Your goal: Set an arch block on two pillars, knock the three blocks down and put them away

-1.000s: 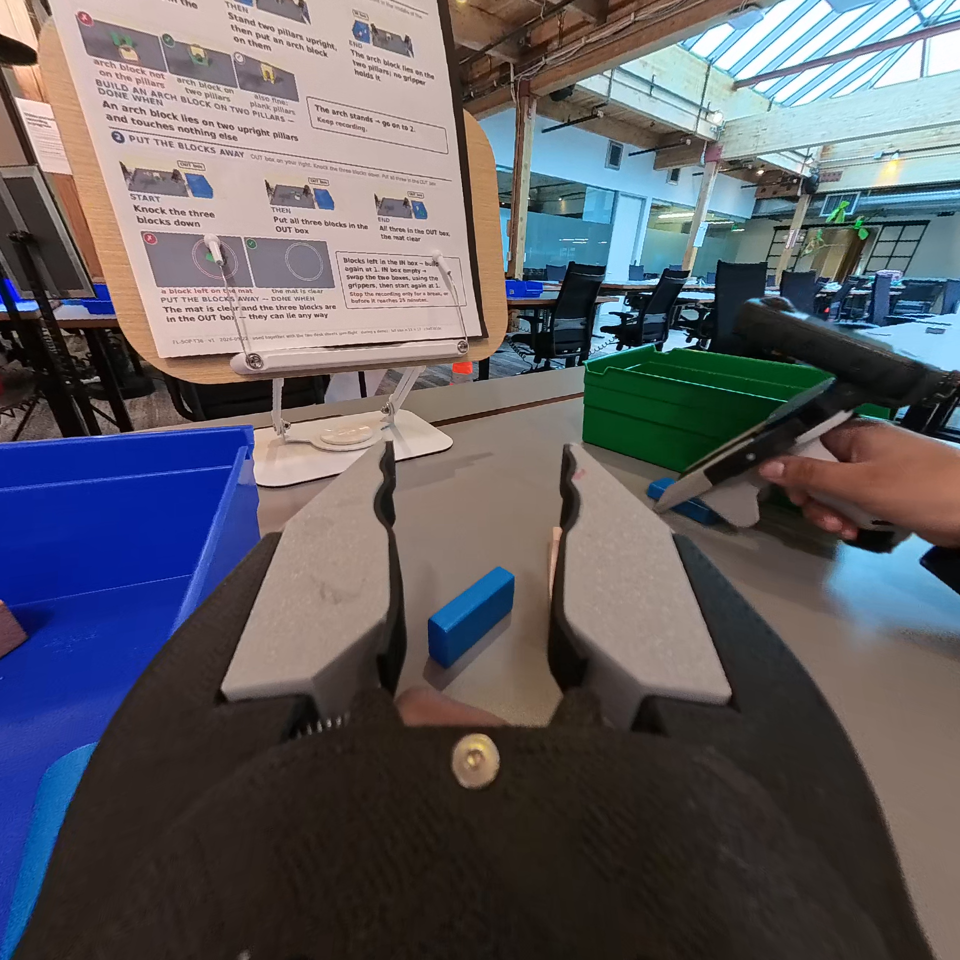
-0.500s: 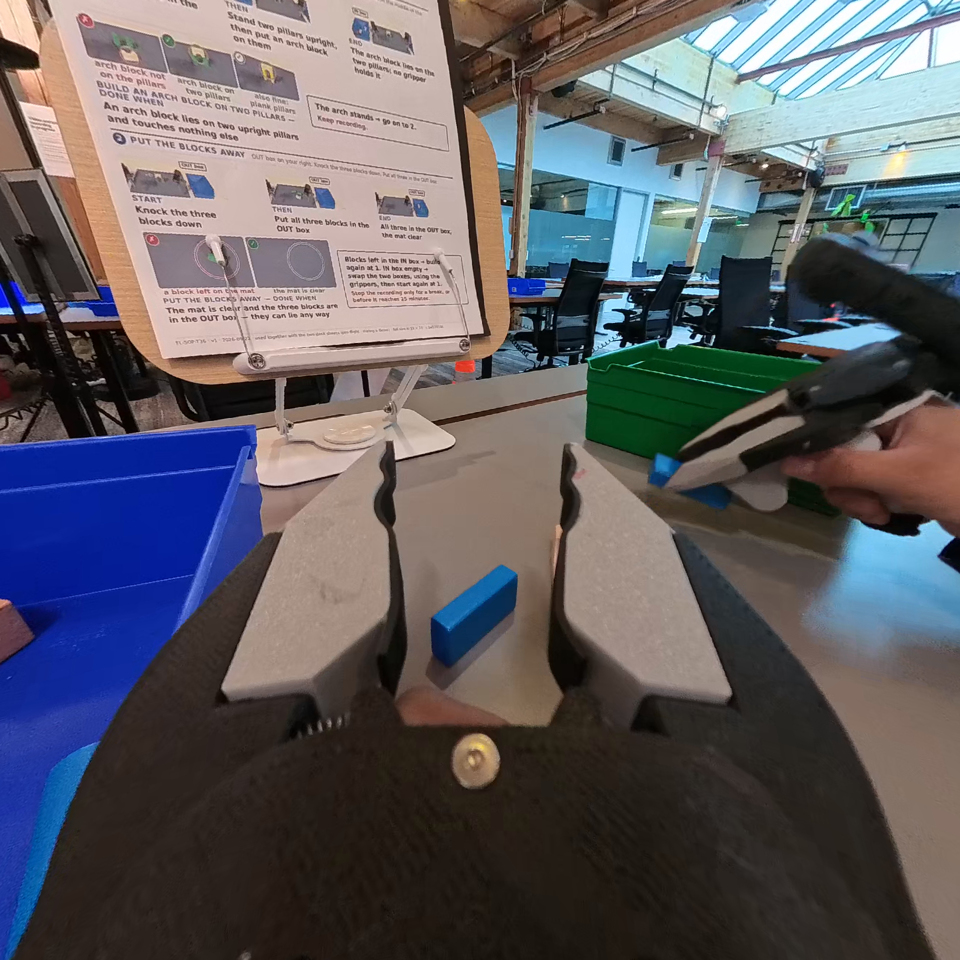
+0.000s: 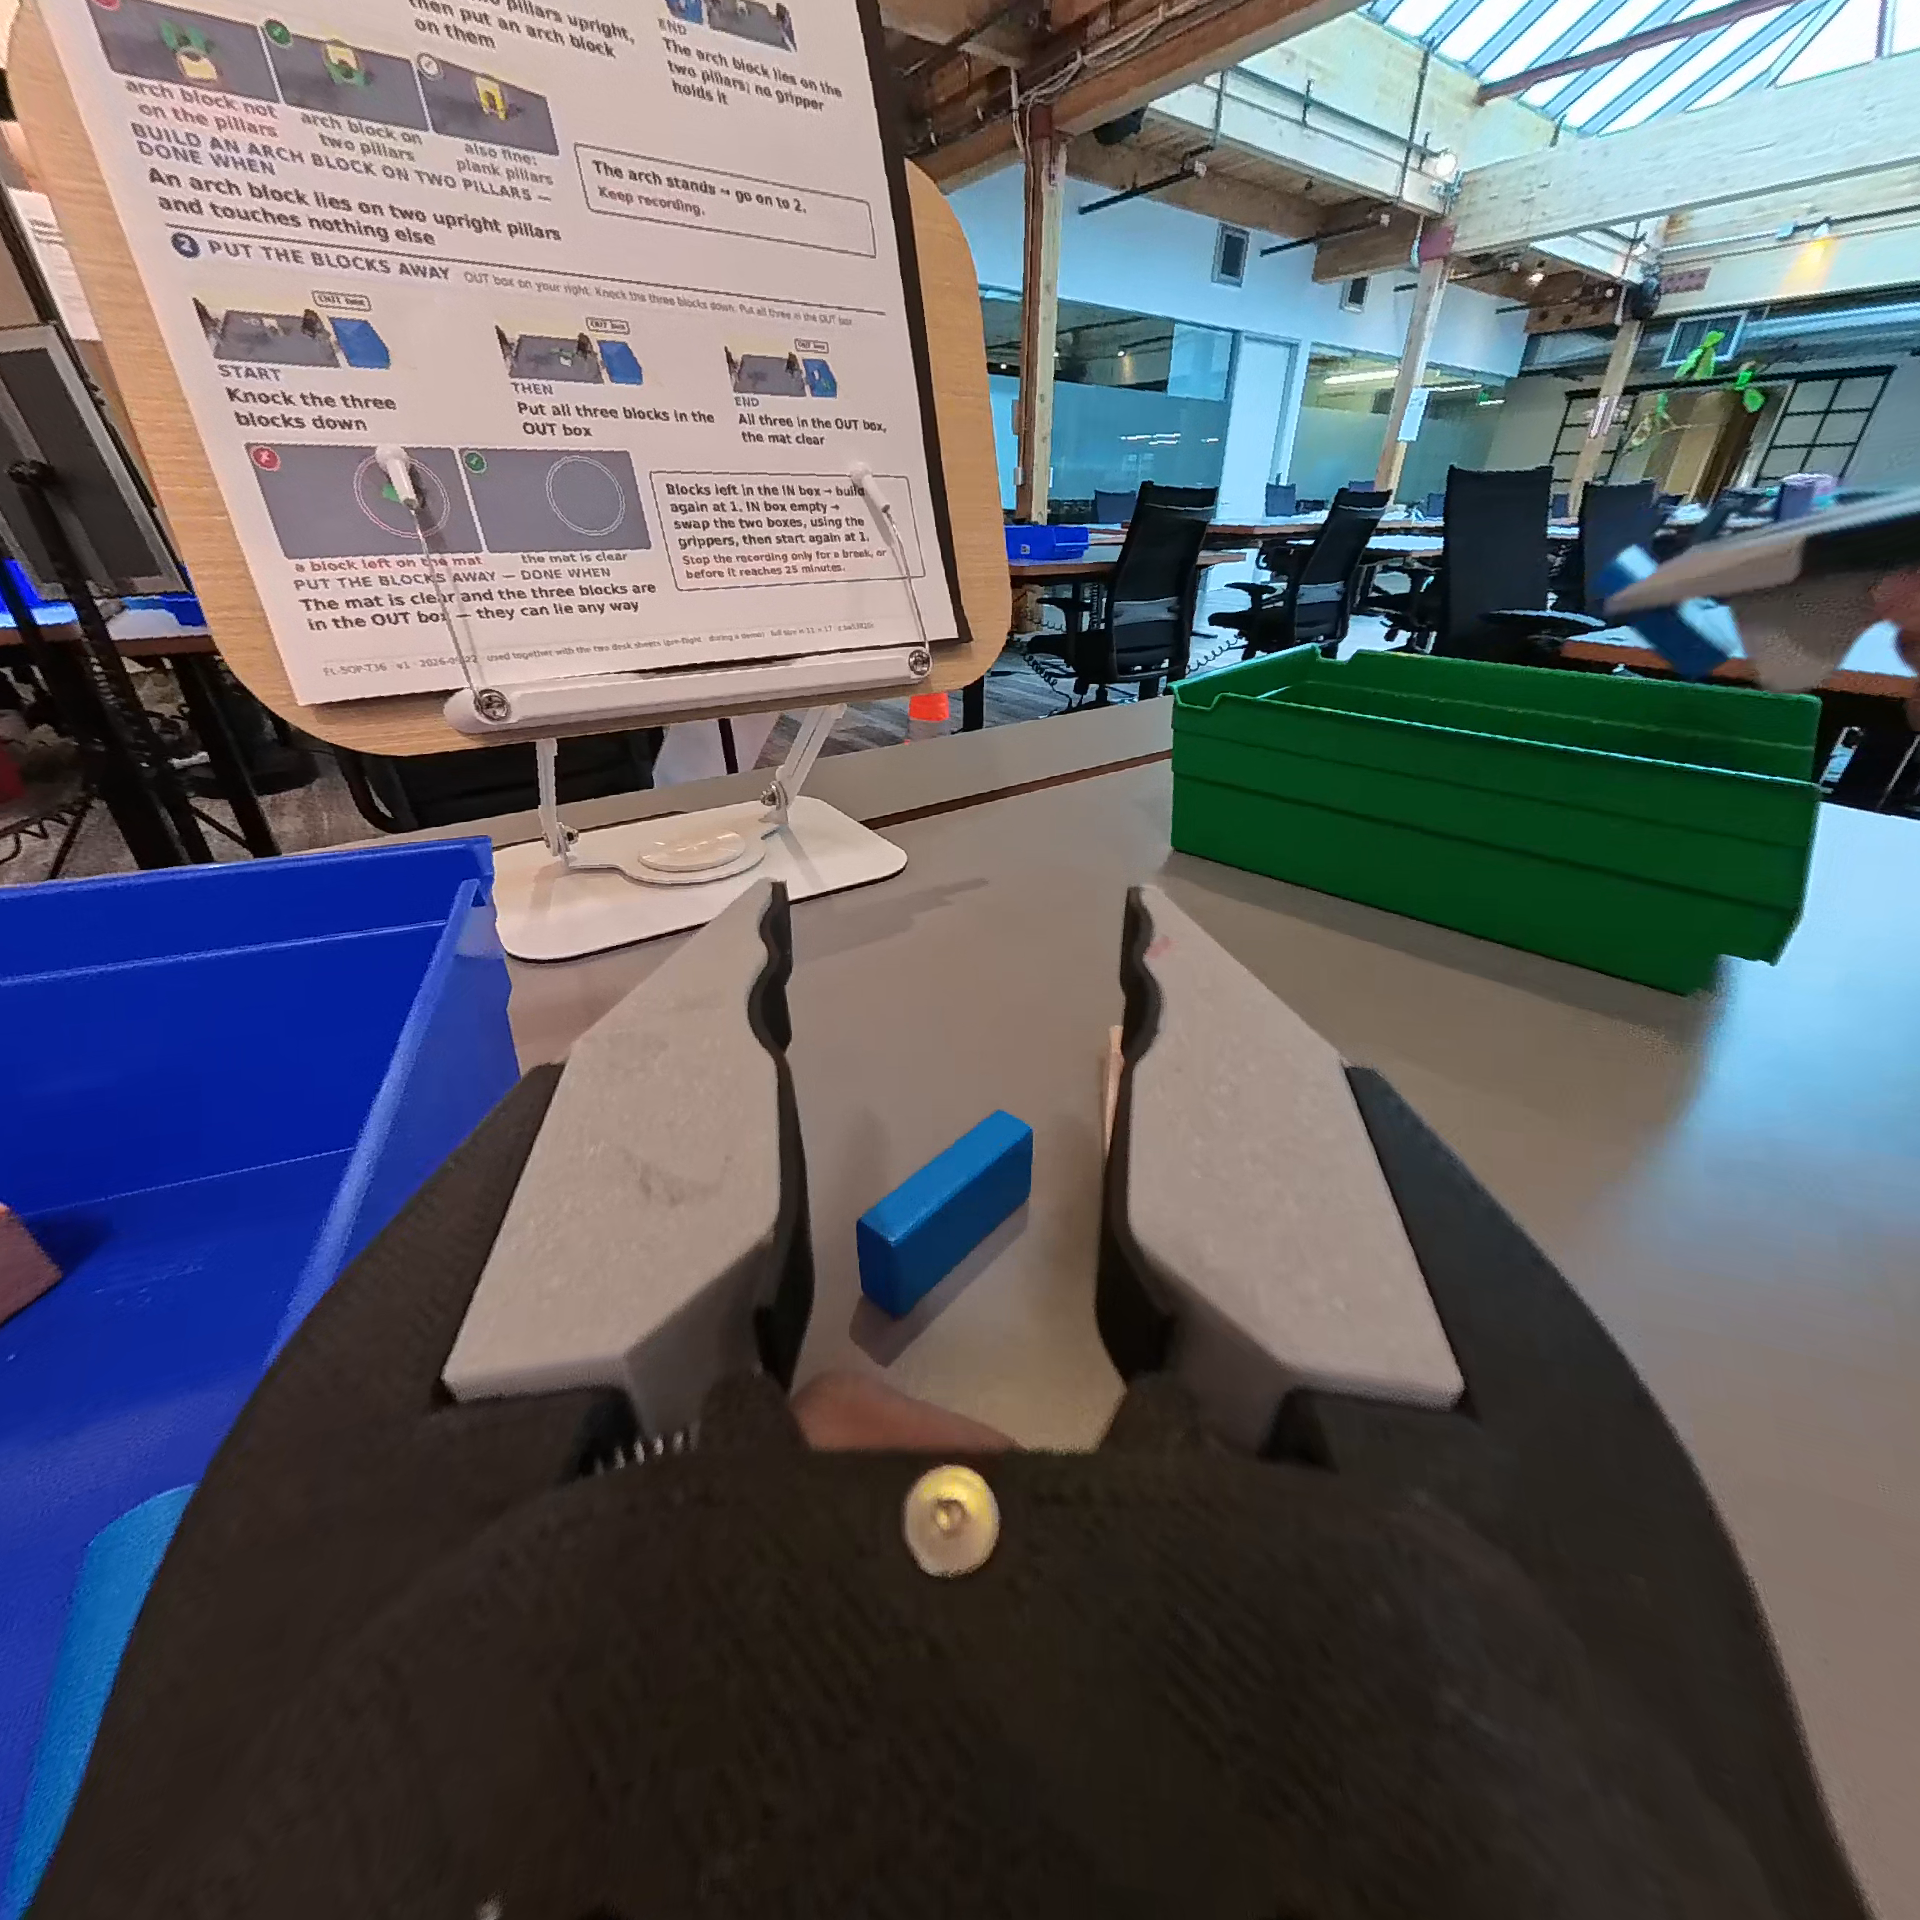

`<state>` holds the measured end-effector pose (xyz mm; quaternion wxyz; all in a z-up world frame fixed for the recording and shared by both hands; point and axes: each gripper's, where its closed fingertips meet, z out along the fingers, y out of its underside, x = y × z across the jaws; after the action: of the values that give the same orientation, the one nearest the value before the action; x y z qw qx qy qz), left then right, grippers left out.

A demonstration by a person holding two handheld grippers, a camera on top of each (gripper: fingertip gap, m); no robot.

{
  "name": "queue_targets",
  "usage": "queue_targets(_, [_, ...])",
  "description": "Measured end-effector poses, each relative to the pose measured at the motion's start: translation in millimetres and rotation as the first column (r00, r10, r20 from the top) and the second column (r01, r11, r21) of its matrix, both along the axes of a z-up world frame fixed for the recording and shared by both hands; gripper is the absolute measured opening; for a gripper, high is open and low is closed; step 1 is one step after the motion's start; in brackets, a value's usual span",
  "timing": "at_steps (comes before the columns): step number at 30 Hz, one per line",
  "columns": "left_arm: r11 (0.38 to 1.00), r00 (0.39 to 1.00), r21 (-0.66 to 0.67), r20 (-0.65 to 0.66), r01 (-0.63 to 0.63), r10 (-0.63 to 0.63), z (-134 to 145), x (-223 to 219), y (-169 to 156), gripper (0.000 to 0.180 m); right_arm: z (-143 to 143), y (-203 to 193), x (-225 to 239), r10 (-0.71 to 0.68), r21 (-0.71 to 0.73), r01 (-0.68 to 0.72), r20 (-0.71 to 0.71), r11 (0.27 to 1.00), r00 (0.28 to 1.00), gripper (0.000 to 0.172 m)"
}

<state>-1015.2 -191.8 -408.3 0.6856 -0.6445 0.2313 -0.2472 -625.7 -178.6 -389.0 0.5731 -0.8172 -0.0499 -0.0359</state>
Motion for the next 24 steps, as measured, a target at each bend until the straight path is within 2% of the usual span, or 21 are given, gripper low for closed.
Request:
queue_targets(5, [1.0, 1.0, -0.004, -0.007, -0.004, 0.004, -1.9, -0.1, 1.1, 0.062, -74.9, 13.6, 23.1, -0.038, -0.253, 0.019, -0.072, 0.967, 0.997, 0.03])
queue_targets(7, [1.0, 1.0, -0.005, -0.008, -0.005, 0.005, -2.4, -0.2, 1.5, 0.062, -82.1, 15.6, 24.0, -0.046, -0.281, 0.025, -0.067, 0.959, 0.997, 0.035])
queue_targets(12, [1.0, 1.0, -0.009, -0.017, -0.004, 0.004, -4.7, 0.9, 2.0, 0.062, -33.7, 8.3, 7.5, 0.012, -0.123, -0.026, -0.112, 0.992, 0.994, 0.037])
queue_targets(15, [1.0, 1.0, -0.01, -0.022, -0.002, 0.002, -5.6, 1.8, 2.1, 0.063, 8.7, -6.0, -28.3, 0.155, 0.008, -0.156, -0.204, 0.988, 0.967, 0.037])
queue_targets(18, [1.0, 1.0, -0.013, -0.029, 0.003, -0.003, -7.1, 3.1, 1.9, 0.063, 45.0, -25.7, -81.8, 0.362, 0.139, -0.337, -0.26, 0.931, 0.895, 0.037])
queue_targets(20, [1.0, 0.999, -0.021, -0.041, 0.018, -0.019, -9.8, 6.1, 0.6, 0.062, 46.5, -33.5, -116.1, 0.47, 0.147, -0.447, -0.247, 0.882, 0.847, 0.041])
queue_targets(24, [0.99, 0.987, -0.085, -0.11, 0.111, -0.12, -27.4, 24.7, -8.6, 0.062, 9.5, -28.1, -166.7, 0.562, 0.012, -0.575, -0.23, 0.818, 0.794, 0.047])
